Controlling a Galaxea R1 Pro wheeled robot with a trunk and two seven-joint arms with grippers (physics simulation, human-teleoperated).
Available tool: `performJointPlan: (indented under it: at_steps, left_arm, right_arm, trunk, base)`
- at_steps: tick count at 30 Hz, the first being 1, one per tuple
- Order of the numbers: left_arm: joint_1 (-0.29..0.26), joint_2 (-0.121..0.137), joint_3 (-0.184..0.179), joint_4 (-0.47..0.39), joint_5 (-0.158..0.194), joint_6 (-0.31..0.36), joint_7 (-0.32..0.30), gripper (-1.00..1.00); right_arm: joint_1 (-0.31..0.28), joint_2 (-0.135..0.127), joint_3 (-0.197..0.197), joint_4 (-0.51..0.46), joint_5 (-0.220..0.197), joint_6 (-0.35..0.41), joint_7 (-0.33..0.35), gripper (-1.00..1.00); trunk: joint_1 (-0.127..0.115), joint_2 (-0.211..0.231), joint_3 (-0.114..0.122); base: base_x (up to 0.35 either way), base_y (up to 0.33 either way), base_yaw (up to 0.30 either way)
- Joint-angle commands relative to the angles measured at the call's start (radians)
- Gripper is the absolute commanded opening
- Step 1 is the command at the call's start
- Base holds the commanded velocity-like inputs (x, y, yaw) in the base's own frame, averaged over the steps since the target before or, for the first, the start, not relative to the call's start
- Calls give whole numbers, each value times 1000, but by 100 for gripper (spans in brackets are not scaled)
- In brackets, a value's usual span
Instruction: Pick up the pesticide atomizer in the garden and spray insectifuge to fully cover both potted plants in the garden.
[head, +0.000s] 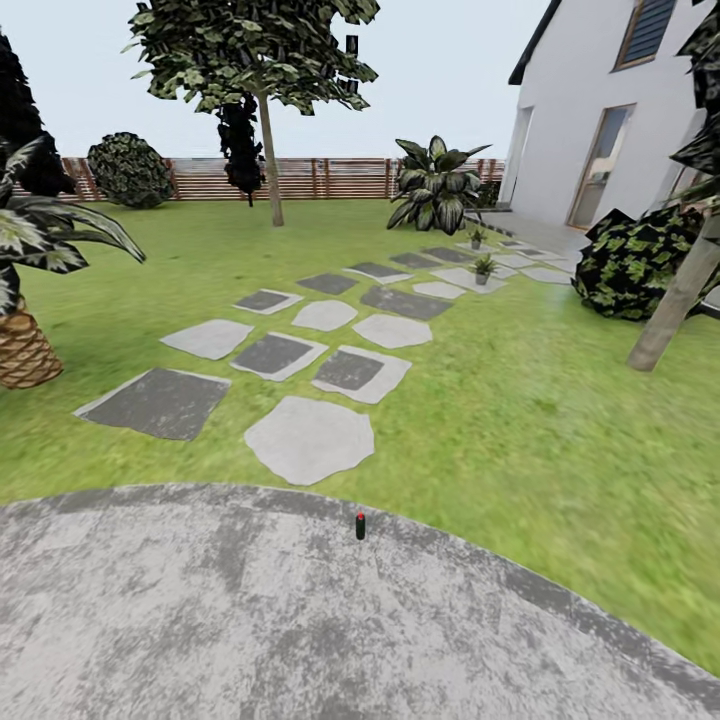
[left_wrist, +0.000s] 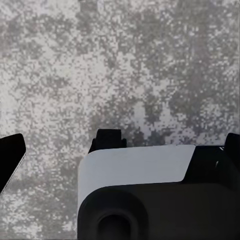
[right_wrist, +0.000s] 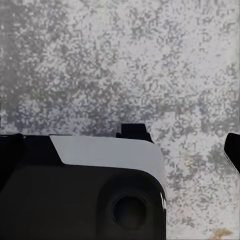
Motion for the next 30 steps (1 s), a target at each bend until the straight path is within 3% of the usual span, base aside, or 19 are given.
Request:
performJointPlan:
  at_steps: [1, 24, 30]
  left_arm:
    - [-1, 0, 1, 1, -1, -3, 1, 100]
    - [-1, 0, 1, 1, -1, -4, 2, 100]
    - [-1, 0, 1, 1, 0, -4, 2, 100]
  right_arm:
    - [-1, 0, 0, 1, 0, -3, 0, 100]
    - [-1, 0, 0, 1, 5, -3, 0, 100]
    - [-1, 0, 0, 1, 5, -3, 0, 100]
  trunk:
    - [1, 0, -1]
    - [1, 0, -1]
    - [1, 0, -1]
  base:
    - [341, 0, 0]
    - [341, -1, 0]
    - [301, -135, 0]
